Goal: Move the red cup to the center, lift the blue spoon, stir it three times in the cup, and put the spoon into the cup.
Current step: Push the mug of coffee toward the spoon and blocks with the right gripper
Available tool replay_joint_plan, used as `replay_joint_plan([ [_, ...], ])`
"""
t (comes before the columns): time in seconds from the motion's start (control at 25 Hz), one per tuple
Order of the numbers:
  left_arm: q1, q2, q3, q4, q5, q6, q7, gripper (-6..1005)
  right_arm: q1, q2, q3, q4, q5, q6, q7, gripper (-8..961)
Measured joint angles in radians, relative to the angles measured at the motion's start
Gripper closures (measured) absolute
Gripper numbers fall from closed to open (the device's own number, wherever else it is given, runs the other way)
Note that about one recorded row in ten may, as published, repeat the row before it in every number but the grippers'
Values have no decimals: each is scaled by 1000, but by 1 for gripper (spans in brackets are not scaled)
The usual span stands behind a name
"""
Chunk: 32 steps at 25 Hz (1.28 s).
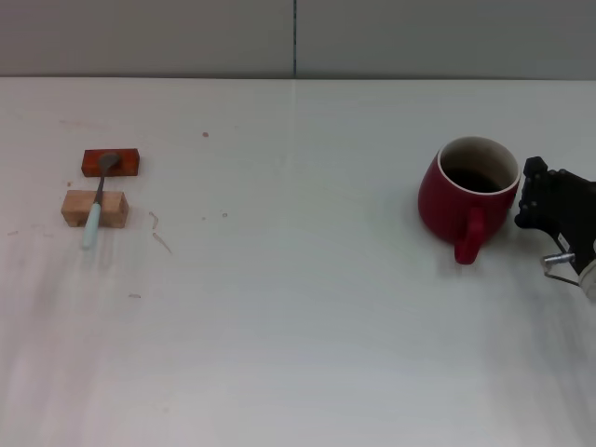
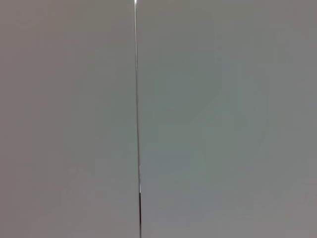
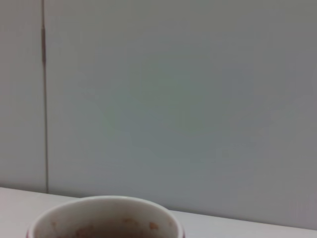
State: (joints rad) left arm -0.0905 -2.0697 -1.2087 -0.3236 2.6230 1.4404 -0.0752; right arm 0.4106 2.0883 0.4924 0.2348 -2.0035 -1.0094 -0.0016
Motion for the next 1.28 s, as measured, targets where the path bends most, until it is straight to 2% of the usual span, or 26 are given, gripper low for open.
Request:
replay_joint_plan([
  [0.56,0,0,-1,2,0,0,0,152,41,0,-52,40,-9,46,0,898],
  [1.28,-6,-1,-2,0,0,0,0,153,133,0,-88,125,-9,146,0,883],
])
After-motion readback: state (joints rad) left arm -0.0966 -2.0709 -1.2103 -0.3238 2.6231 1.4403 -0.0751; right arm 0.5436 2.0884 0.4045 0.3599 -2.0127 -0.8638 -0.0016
